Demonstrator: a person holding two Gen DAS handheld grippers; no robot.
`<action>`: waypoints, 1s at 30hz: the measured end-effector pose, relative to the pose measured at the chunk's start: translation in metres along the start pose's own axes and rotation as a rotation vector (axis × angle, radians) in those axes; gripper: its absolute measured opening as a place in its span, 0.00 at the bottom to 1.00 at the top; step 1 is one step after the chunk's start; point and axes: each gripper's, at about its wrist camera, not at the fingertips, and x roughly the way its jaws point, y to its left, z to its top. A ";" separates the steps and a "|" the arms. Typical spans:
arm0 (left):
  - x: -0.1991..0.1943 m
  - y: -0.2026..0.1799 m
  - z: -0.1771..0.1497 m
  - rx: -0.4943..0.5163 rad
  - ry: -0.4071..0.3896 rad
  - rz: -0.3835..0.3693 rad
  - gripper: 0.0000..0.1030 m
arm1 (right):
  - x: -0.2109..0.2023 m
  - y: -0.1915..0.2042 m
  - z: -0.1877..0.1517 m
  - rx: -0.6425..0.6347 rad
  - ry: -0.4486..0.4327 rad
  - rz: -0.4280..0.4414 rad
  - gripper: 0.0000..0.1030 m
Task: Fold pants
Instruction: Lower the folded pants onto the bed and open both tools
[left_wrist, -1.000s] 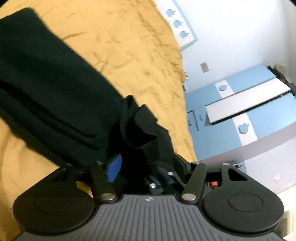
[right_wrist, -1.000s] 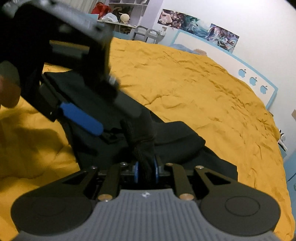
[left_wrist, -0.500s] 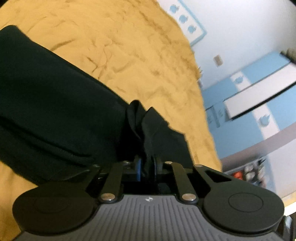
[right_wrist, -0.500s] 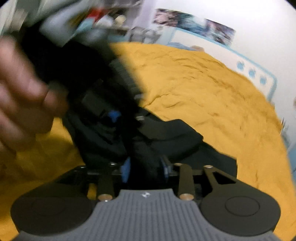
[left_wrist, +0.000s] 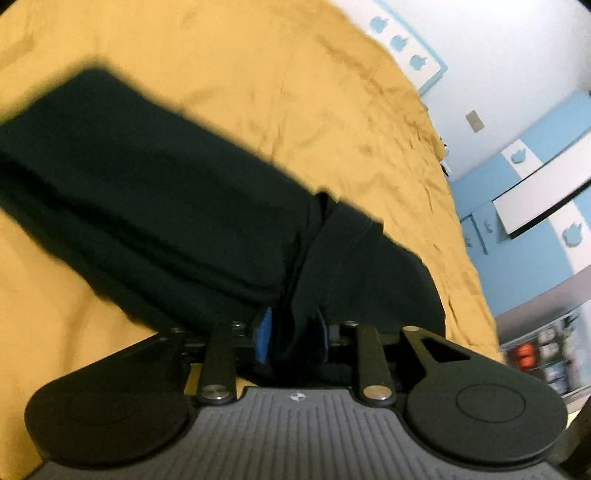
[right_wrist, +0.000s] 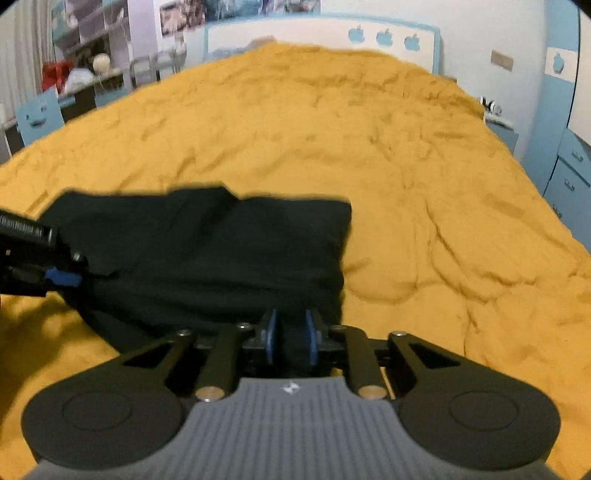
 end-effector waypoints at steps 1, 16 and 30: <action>-0.008 -0.004 0.002 0.022 -0.023 0.005 0.36 | -0.002 0.002 0.004 0.009 -0.024 0.010 0.19; -0.077 0.071 0.039 -0.059 -0.151 0.082 0.44 | 0.120 0.112 0.047 -0.090 0.036 0.048 0.39; -0.085 0.127 0.054 -0.160 -0.157 0.162 0.50 | 0.084 0.131 0.064 -0.129 0.035 0.107 0.33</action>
